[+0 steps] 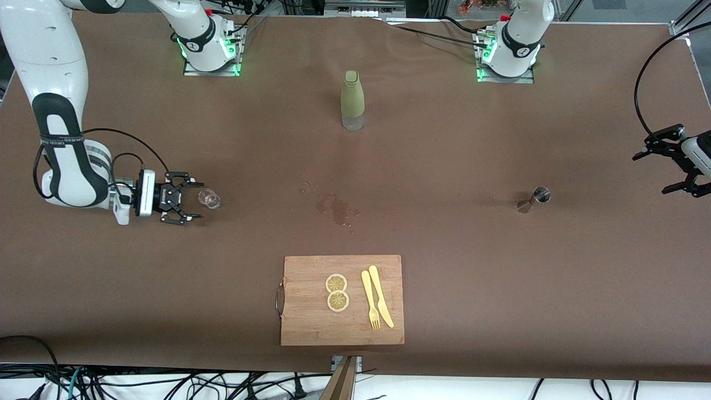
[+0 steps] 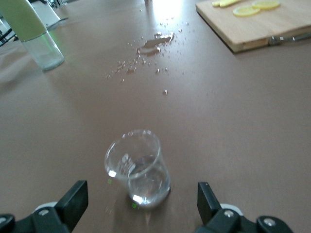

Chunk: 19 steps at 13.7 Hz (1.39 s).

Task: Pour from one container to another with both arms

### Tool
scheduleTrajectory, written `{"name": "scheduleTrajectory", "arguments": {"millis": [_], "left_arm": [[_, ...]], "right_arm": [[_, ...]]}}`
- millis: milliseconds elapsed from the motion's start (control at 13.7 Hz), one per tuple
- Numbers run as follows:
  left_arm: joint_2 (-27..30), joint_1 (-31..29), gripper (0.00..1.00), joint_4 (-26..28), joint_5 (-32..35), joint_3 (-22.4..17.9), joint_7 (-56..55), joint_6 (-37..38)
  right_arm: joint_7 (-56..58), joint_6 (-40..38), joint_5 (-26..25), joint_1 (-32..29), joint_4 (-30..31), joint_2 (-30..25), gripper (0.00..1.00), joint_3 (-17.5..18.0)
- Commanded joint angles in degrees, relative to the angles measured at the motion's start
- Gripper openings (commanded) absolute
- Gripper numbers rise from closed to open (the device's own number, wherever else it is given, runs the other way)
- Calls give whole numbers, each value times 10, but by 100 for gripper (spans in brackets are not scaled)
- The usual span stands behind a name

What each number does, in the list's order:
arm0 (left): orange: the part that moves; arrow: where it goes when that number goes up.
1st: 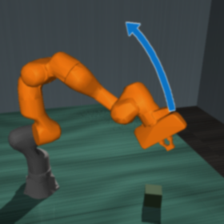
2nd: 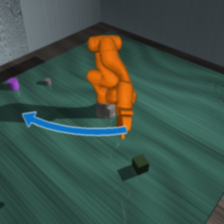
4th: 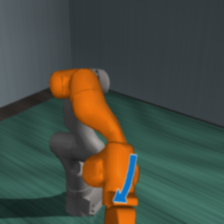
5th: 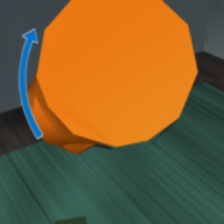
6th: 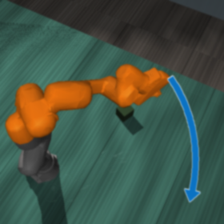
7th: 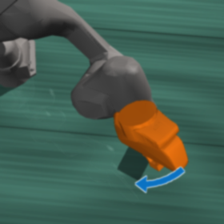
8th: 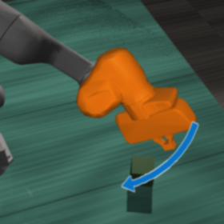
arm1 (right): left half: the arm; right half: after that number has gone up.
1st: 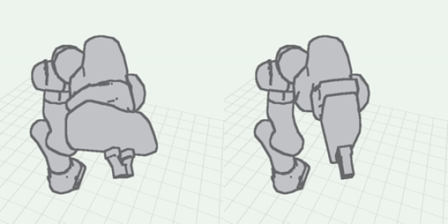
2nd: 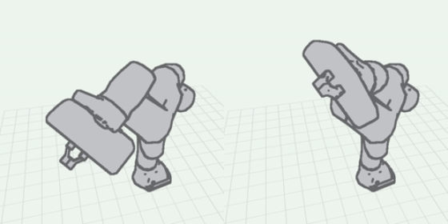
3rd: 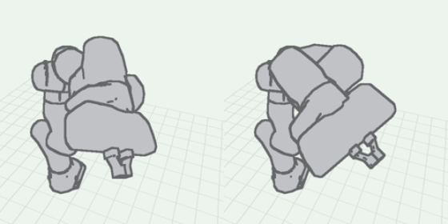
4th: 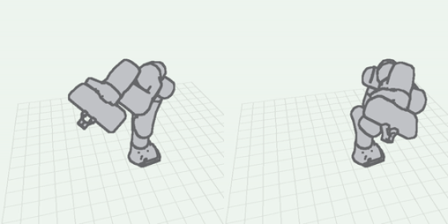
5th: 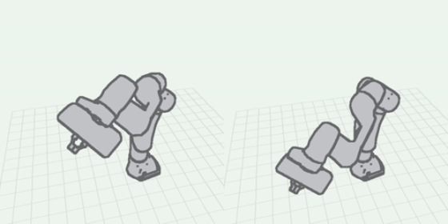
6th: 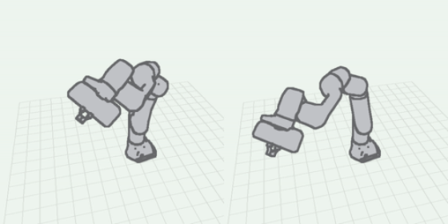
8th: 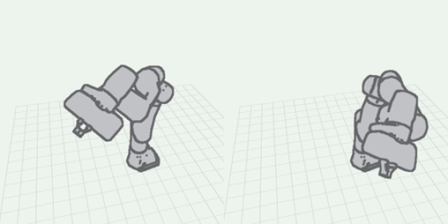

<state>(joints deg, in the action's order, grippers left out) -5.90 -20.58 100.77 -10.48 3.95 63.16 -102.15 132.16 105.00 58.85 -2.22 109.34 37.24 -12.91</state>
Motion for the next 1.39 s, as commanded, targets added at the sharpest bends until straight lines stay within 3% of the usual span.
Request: {"name": "scheduleTrajectory", "arguments": {"millis": [0,220,512,732,951,1171,1317], "left_arm": [[36,16,100,15,29,3,-112,16],[59,29,100,8,73,18,-239,41],[84,41,100,7,92,40,-369,72],[103,49,100,7,135,77,-469,90],[110,56,100,1,136,91,-525,103],[110,58,100,-3,131,85,-528,108],[110,66,100,-3,128,79,-528,108]], "right_arm": [[-83,36,-51,-3,74,-94,100,-11],[-193,35,-108,0,77,-140,100,-27],[-403,28,-231,9,75,-224,100,-28],[-550,-21,-284,12,59,-266,100,-29],[-706,-77,-352,31,5,-294,100,-30],[-822,-112,-457,59,-83,-296,100,-27],[-882,-185,-525,70,-140,-296,100,-26]]}}
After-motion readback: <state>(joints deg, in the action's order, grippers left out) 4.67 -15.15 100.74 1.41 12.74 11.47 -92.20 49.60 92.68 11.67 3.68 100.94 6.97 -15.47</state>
